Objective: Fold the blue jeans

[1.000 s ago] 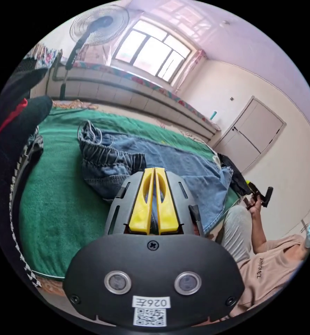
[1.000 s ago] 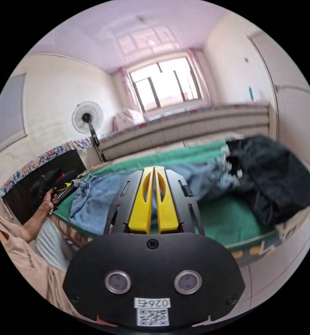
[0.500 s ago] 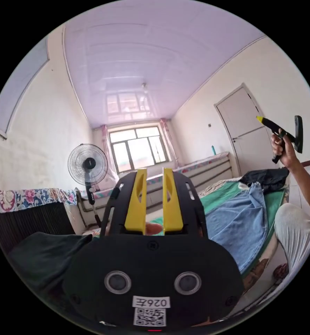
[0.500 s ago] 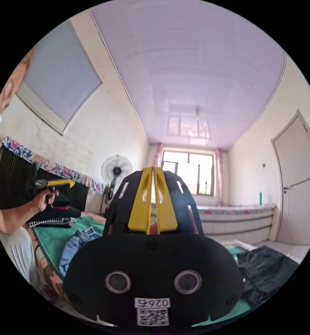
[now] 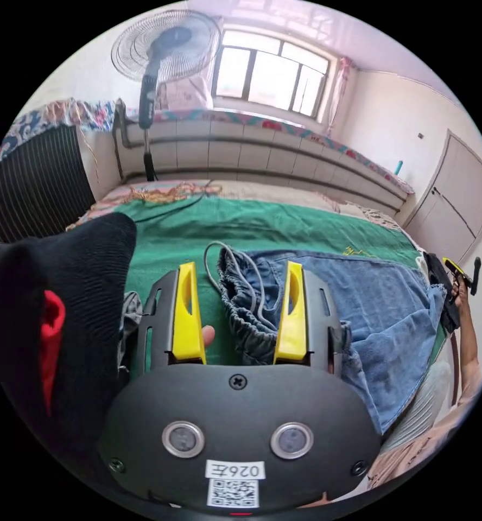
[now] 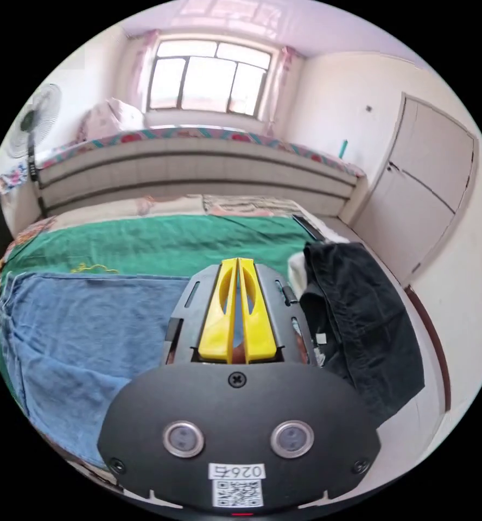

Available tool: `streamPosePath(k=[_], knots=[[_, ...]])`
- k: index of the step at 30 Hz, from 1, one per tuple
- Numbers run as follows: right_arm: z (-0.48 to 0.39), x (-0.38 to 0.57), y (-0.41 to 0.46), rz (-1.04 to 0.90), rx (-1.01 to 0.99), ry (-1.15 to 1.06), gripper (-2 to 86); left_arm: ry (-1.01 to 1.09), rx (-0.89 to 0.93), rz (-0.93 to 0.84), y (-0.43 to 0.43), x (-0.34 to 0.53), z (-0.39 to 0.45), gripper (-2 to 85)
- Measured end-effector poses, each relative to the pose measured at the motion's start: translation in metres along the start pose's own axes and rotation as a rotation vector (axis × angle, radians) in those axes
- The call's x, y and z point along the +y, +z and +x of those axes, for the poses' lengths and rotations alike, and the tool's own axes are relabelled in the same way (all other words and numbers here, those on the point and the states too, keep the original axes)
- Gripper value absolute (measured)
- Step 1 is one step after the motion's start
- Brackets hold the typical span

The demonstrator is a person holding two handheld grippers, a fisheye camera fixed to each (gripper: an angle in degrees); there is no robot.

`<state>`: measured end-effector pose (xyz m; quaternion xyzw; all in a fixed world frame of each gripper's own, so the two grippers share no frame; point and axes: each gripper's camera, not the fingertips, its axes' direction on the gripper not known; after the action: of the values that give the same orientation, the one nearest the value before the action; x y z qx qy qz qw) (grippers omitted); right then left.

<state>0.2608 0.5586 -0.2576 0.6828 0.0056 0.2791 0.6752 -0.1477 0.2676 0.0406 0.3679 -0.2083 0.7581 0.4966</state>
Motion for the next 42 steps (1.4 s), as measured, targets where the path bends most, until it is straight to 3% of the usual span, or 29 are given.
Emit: streamPosePath(k=[5, 9, 13, 17, 21, 25, 28, 35, 42], knots=[[0.096, -0.017, 0.209, -0.204, 0.021, 0.158, -0.1, -0.031, 0.119, -0.092, 0.065, -0.038, -0.023, 21.0], [0.134, -0.012, 0.312, -0.282, 0.022, 0.169, 4.1, -0.069, 0.241, -0.188, 0.111, -0.061, -0.033, 22.8], [0.147, 0.005, 0.42, -0.414, 0.06, 0.089, 7.9, 0.053, 0.103, -0.241, 0.125, -0.078, -0.012, 21.9], [0.167, 0.021, 0.47, -0.404, -0.008, 0.127, 6.0, 0.143, 0.043, -0.315, 0.134, -0.092, 0.009, 22.5], [0.193, 0.041, 0.493, -0.387, -0.057, 0.178, 5.6, 0.146, 0.1, -0.244, 0.129, -0.094, 0.02, 8.3], [0.195, 0.057, 0.52, -0.403, -0.099, 0.142, -0.1, 0.096, 0.149, -0.243, 0.129, -0.095, 0.009, 6.4], [0.174, 0.061, 0.515, -0.4, -0.012, 0.04, -1.2, 0.076, 0.12, -0.146, 0.106, -0.086, 0.005, 5.8], [0.156, 0.062, 0.389, -0.082, 0.041, -0.001, -1.4, 0.152, 0.055, 0.028, 0.032, -0.074, 0.016, 5.4], [0.123, 0.058, 0.371, 0.012, 0.055, -0.023, -1.4, 0.108, -0.056, 0.046, 0.015, -0.082, 0.01, 5.4]])
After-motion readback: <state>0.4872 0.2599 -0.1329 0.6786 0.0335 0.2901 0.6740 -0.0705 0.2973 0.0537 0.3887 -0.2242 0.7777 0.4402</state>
